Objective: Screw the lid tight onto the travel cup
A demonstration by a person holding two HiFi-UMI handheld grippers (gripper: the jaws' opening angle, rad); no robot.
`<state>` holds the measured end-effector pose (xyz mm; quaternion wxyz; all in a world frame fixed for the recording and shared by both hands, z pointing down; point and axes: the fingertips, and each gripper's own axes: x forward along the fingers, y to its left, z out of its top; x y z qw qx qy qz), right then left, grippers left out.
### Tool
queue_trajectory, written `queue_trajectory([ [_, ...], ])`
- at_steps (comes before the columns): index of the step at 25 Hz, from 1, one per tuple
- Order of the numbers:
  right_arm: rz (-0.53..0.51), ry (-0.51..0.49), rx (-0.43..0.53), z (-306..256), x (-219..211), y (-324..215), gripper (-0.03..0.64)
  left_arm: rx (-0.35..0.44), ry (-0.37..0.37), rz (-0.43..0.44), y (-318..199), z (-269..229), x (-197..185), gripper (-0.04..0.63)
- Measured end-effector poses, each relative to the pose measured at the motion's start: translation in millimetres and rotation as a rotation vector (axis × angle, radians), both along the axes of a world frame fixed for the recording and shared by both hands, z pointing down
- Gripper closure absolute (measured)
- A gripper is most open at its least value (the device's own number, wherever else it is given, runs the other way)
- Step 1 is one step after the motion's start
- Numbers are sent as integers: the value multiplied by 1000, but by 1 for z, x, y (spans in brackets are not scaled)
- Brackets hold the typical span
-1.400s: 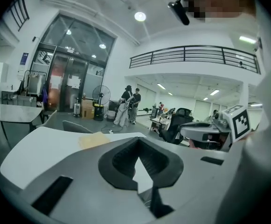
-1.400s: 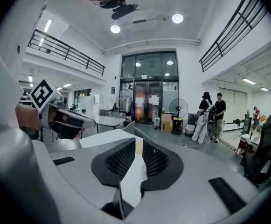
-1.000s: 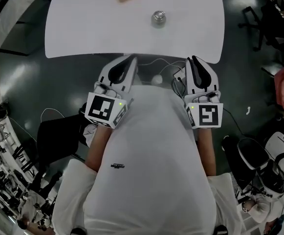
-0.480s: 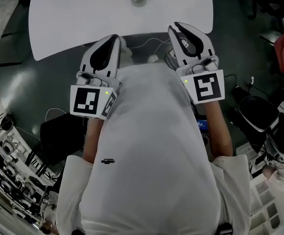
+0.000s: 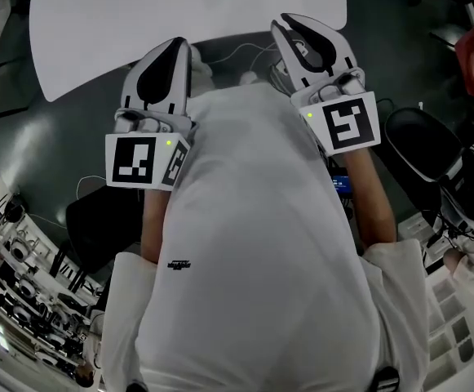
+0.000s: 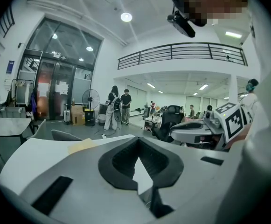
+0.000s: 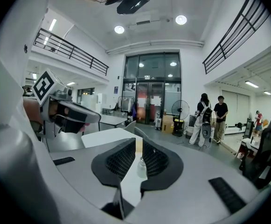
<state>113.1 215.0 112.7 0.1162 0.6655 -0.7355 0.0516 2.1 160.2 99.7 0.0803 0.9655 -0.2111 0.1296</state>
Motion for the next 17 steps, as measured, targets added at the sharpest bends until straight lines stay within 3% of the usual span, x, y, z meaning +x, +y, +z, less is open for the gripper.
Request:
queue_trajectory([
  [17,-66,9,-18,-32,8,-10,580,-25,-22,30,4,-30,25,592],
])
